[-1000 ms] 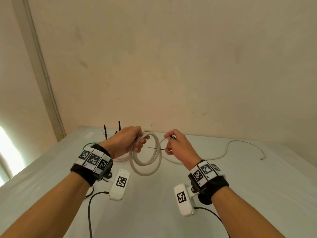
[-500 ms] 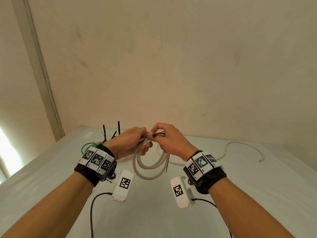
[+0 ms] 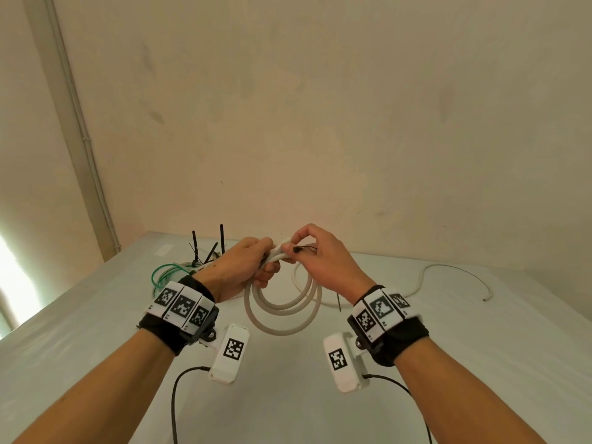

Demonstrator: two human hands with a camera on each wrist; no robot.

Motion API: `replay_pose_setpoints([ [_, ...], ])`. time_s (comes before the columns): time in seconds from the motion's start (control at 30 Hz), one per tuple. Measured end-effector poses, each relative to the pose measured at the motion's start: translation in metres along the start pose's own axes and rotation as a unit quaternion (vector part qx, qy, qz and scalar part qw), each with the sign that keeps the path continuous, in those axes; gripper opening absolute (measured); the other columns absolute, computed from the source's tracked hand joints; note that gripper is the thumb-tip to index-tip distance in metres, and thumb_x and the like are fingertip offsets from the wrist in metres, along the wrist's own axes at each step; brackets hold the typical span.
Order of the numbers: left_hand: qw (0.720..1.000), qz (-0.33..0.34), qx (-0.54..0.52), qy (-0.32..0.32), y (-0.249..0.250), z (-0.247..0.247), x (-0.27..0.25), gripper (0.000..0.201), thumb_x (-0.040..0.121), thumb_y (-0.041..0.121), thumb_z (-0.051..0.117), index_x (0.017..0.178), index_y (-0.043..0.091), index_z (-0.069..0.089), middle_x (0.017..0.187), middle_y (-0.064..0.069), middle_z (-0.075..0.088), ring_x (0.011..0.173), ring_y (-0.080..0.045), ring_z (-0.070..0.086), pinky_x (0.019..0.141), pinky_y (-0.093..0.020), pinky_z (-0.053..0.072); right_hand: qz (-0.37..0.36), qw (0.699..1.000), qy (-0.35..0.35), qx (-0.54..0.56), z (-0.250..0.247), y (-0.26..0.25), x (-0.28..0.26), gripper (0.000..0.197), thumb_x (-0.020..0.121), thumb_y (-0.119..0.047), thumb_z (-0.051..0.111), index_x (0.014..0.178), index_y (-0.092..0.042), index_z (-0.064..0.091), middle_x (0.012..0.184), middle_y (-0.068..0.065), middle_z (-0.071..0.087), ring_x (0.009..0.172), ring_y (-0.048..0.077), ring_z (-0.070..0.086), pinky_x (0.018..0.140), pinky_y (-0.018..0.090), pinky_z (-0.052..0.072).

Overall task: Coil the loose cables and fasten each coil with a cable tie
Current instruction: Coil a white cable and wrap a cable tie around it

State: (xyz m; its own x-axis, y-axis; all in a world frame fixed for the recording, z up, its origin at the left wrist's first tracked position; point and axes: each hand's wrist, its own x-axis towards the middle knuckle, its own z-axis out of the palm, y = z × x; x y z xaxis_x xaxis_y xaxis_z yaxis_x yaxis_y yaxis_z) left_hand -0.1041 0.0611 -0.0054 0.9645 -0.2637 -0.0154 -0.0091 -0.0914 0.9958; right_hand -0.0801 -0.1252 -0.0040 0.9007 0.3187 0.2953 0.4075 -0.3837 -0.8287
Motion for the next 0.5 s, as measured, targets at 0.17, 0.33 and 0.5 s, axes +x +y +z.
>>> replay_pose_setpoints([
  [0.17, 0.998, -0.034, 0.036, -0.048, 0.011, -0.004, -0.003, 0.040, 0.107, 0.017, 0.031, 0.074, 0.010, 0.053, 0.063, -0.003, 0.040, 0.052, -0.012, 0.030, 0.051, -0.025, 0.030, -0.057, 0.986, -0.064, -0.145, -0.007, 0.000, -0.008, 0.049, 0.081, -0.069, 0.074, 0.122, -0.046, 0.057, 0.071, -0.009, 0.063, 0.059, 0.002, 0.051, 0.064, 0.027, 0.042],
  [0.33, 0.991, -0.077, 0.083, -0.075, 0.014, -0.003, -0.006, 0.037, 0.108, 0.014, 0.030, 0.081, 0.006, 0.053, 0.063, -0.002, 0.039, 0.051, -0.011, 0.027, 0.050, -0.024, 0.028, -0.162, 0.894, -0.058, -0.413, -0.013, -0.001, -0.006, 0.053, 0.087, -0.075, 0.059, 0.123, -0.037, 0.060, 0.090, -0.013, 0.054, 0.073, 0.015, 0.053, 0.065, 0.031, 0.039],
  [0.5, 0.989, -0.077, 0.089, -0.090, 0.015, 0.002, -0.006, 0.041, 0.109, 0.015, 0.030, 0.082, 0.003, 0.059, 0.063, -0.001, 0.041, 0.052, -0.010, 0.029, 0.051, -0.023, 0.029, -0.205, 0.841, -0.046, -0.498, 0.000, 0.004, -0.009, 0.041, 0.099, -0.053, 0.058, 0.120, -0.018, 0.056, 0.112, -0.001, 0.059, 0.070, 0.026, 0.058, 0.060, 0.034, 0.040],
])
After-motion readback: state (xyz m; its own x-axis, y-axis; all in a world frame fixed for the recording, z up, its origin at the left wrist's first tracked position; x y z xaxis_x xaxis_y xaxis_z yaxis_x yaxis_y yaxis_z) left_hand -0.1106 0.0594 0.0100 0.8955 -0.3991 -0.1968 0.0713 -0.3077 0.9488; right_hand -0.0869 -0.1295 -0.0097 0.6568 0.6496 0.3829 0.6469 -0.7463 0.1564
